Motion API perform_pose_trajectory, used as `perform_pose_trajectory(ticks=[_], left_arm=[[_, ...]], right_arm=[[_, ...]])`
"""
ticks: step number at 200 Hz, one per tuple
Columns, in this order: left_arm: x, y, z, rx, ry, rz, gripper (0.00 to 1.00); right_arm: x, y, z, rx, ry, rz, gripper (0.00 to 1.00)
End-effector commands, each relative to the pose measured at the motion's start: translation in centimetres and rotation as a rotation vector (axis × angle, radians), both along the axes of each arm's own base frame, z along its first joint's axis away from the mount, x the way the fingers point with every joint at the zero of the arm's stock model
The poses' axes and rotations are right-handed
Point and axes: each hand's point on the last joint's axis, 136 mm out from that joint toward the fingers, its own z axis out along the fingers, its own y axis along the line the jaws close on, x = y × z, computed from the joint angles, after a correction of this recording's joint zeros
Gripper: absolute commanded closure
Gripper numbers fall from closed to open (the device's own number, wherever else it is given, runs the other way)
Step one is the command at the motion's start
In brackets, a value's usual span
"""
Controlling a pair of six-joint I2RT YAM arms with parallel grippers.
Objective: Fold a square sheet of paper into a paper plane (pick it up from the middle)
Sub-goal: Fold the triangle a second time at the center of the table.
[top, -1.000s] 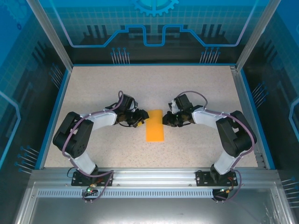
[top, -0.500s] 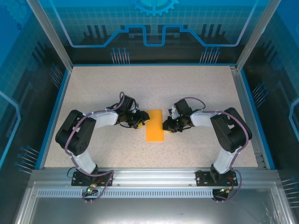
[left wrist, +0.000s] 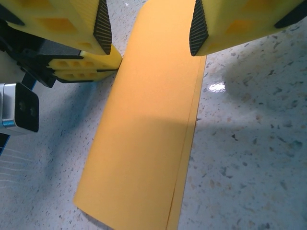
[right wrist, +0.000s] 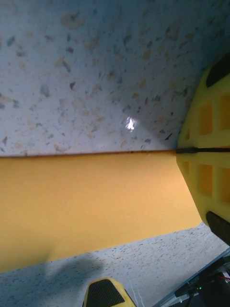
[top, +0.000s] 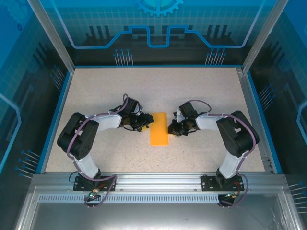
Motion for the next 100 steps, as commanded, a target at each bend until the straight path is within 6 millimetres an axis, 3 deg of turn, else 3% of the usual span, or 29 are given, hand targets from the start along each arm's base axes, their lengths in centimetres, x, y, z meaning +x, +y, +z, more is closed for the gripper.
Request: perform_pose_trajectory(ticks=[1,22,50,77,100], left_arm=[[0.0,-0.6,0.6,-0.008,-0.003,-0.020,0.51],[0.1,-0.6,0.7,-0.010,-0.005,-0.021,0.51],[0.2,-0.6,0.8,-0.007,-0.006,-0.024,0.50],[0.2,-0.7,0.9,-0.009,-0.009,-0.025,0.51],[0.1,-0.7,0.9,-0.009,-0.009,-0.025,0.51]], right_arm=[[0.1,-0.4,1.5,0.026,-0.013,-0.027,0.93],[0.8,0.3,2.6,0.074,-0.037,-0.025,0.94],[0.9,1.0,2.2,0.112,-0.015,-0.018,0.94],[0.8,1.1,0.7,0.106,0.022,-0.022,0.95],[-0.1,-0.6,-1.4,-0.008,0.051,-0.032,0.95]])
